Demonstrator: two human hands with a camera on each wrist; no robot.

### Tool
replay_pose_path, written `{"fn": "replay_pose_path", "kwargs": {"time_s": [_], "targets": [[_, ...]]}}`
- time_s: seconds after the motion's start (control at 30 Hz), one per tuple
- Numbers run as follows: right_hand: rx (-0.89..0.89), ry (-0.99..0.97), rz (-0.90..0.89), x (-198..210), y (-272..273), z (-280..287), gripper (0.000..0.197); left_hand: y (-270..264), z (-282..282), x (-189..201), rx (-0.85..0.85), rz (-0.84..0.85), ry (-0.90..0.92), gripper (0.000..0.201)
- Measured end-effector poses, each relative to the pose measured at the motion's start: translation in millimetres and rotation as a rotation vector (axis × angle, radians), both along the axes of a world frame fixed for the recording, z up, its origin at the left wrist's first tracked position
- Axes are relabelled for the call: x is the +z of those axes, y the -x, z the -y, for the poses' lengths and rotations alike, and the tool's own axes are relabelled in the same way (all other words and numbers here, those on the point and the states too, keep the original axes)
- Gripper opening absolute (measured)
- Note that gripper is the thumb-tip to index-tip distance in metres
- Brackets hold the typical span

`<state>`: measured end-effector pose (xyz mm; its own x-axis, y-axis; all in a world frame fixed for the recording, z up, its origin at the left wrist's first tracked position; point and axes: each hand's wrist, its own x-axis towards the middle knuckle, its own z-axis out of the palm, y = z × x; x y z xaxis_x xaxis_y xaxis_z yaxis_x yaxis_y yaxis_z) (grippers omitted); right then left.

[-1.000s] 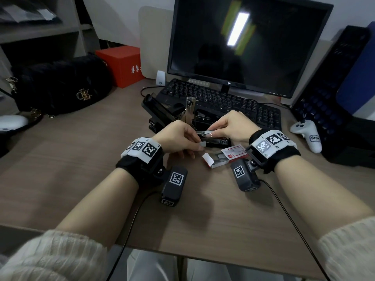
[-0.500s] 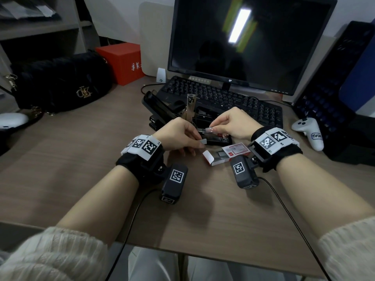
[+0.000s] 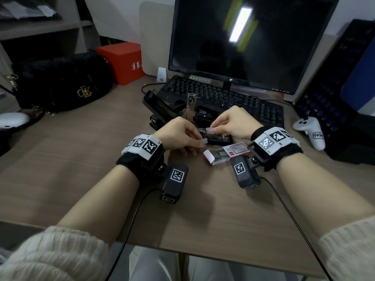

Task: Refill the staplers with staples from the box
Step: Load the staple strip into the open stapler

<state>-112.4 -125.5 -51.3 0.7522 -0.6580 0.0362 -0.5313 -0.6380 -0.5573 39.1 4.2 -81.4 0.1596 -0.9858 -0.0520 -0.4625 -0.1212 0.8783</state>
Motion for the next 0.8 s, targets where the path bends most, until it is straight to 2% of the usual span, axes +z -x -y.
{"fn": "replay_pose_path", "kwargs": {"time_s": [0.23, 0.5, 0.6, 0.7, 0.8], "targets": [[0.003, 0.072, -0.084, 1, -7, 0, 0.02, 0, 1, 0, -0.001, -0.009, 0.004, 0.02], [0.027, 0.029, -0.09, 1, -5, 3, 0.036, 0, 1, -1, -0.004, -0.012, 0.005, 0.02], [0.021, 0.089, -0.021, 7, 1, 2, 0.019, -1, 1, -1, -0.004, -0.007, 0.007, 0.022], [-0.018, 0.159, -0.102, 9, 3, -1, 0.035, -1, 1, -2, -0.008, -0.006, 0.007, 0.024], [-0.018, 0.133, -0.16, 9, 3, -8, 0.045, -1, 1, -2, -0.011, -0.013, 0.009, 0.023]]}}
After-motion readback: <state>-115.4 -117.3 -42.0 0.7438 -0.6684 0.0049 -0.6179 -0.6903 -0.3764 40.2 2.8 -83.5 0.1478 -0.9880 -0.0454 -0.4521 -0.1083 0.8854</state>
